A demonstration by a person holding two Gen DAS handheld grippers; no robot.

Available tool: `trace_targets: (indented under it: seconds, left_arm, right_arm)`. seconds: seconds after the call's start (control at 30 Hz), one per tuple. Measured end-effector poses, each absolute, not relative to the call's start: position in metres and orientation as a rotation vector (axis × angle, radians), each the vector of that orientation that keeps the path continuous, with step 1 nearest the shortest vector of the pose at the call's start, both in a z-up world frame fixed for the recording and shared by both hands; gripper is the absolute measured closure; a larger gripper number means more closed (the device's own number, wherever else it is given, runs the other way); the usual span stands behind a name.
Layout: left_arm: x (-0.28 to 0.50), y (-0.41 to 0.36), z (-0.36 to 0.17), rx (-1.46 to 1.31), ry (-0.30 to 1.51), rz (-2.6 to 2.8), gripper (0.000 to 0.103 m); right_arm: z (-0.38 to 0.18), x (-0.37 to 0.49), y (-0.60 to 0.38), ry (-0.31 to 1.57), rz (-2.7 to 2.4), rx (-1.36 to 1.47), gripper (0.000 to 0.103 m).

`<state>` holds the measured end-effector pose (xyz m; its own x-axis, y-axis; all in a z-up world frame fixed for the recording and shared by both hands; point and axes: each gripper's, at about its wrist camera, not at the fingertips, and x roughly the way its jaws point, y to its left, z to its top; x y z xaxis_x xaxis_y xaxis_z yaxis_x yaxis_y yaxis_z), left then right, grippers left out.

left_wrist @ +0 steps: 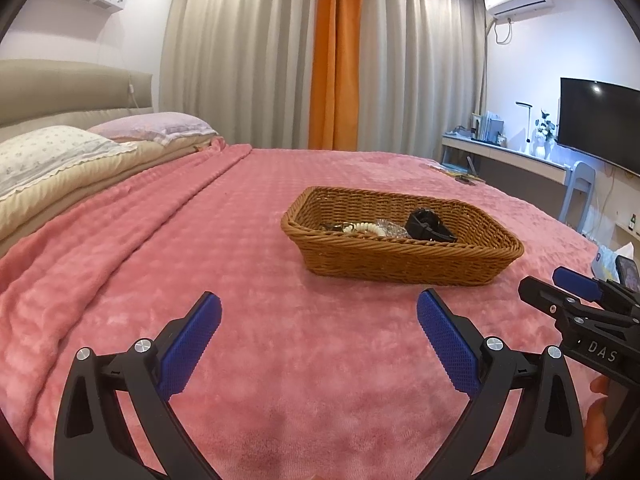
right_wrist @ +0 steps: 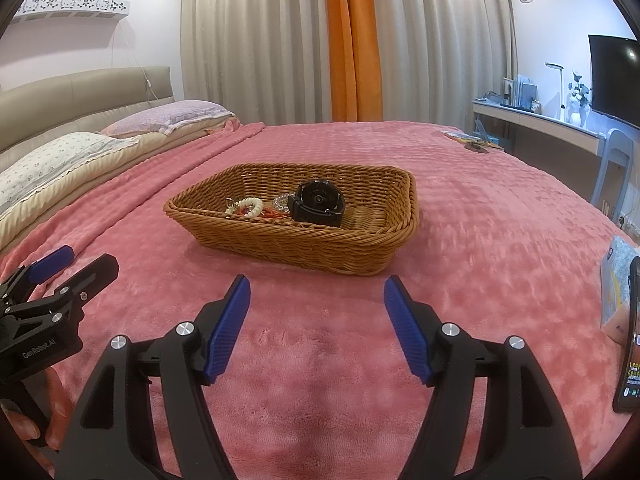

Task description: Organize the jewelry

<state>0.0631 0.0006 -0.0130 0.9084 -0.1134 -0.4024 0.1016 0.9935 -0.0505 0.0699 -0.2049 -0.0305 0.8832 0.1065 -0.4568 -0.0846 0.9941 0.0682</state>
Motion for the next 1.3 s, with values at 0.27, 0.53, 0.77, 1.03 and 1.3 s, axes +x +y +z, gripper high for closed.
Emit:
trace_targets:
  seconds: [0.27,0.53,0.77,1.03,1.3]
  left_arm:
    - [0.0639,0.0014,-0.0132,-0.028,0.419,-0.111,0.008]
    - [0.0643,0.0016,-0.0126,-0.028,0.419,-0.112,0.008]
    - [0.0645,0.0017,-0.0122,-0.027,0.419,-0.112,0.008]
    - [0.0643,0.0016,-0.0126,-0.026,0.421,-0.112,0.008]
    - [0.0644,0.0013,-0.0119,-0.025,0.421,-0.112,0.008]
  right_arm:
    - [-0.0303,0.0694,-0.2047,0.477,0.098,0.049,0.035]
    - [-0.0303,0.0697,-0.2048,0.476,0.099,0.049,0.035]
    - [-0.0303,0.0696,-0.2048,0.477,0.098,0.049,0.035]
    - [-0.0304,0.0696,-0.2049,0.478,0.098,0.049,0.035]
    - [-0.0301,0.0698,-0.2047,0.477,0.098,0.049,0.035]
